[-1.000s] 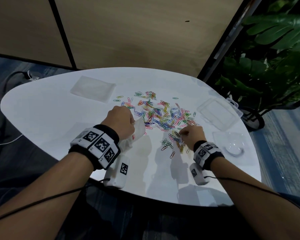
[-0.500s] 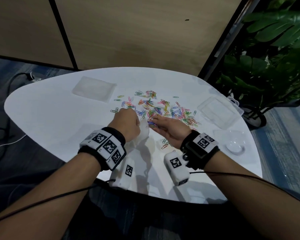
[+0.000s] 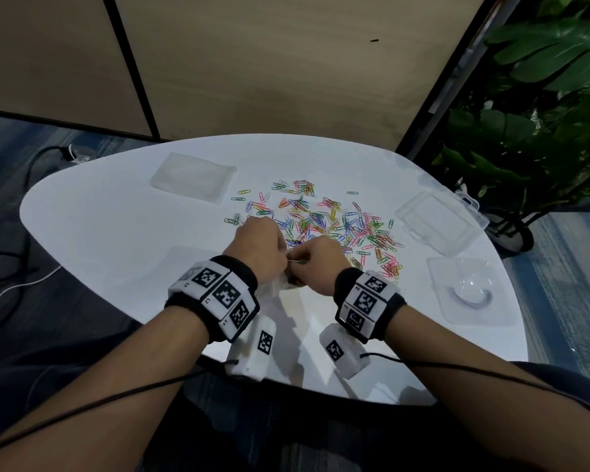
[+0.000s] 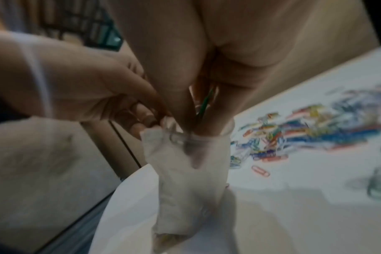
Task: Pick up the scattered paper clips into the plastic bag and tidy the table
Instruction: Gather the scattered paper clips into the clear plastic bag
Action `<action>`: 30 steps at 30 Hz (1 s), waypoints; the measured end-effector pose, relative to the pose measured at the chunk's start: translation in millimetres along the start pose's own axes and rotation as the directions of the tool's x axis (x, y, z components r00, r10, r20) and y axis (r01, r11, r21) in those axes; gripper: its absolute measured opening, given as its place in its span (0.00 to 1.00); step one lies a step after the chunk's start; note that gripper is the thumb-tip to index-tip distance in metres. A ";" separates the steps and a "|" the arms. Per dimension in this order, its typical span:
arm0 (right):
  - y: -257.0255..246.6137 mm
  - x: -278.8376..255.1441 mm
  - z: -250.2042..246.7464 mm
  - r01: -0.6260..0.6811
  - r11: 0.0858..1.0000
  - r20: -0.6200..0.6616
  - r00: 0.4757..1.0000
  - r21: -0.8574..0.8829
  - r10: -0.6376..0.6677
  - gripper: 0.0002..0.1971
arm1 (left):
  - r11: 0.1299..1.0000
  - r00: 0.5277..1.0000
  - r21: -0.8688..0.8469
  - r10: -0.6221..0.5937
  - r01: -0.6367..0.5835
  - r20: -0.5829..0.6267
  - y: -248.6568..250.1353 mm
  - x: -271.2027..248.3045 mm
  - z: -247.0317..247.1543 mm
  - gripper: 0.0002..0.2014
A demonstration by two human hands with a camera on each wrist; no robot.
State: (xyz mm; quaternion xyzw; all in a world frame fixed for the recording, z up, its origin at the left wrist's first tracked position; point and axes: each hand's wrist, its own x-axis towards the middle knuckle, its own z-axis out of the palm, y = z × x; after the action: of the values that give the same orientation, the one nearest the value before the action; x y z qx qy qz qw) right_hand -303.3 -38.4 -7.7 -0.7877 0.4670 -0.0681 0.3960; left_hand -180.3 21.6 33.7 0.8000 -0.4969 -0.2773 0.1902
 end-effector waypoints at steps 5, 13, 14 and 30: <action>1.7 -2.7 -6.6 0.167 0.980 0.171 0.974 -0.103 -0.148 0.17 | 1.000 1.000 -0.012 -0.006 0.006 0.001 0.8 0.4 -1.4 0.10; 101.2 -26.7 -82.8 -0.345 0.899 -0.034 0.936 -0.270 0.349 0.32 | 1.000 1.000 -0.010 -0.003 0.004 0.022 1.2 -2.3 -10.2 0.11; 119.4 -34.8 -86.8 -0.442 0.822 -0.020 0.884 -0.360 0.467 0.41 | 1.000 1.000 -0.004 0.001 0.000 0.027 2.1 -3.0 -10.0 0.11; 125.2 -7.3 -14.0 -0.293 0.954 -0.189 0.942 -0.069 0.276 0.40 | 1.000 0.999 0.017 -0.023 0.022 0.022 -5.9 -0.2 -16.1 0.12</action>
State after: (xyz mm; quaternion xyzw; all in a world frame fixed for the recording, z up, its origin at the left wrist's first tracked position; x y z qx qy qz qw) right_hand -399.3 -71.8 -82.4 -0.7208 0.6121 -0.0574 0.3201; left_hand -166.1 24.8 42.9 0.8040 -0.4922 -0.2841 0.1747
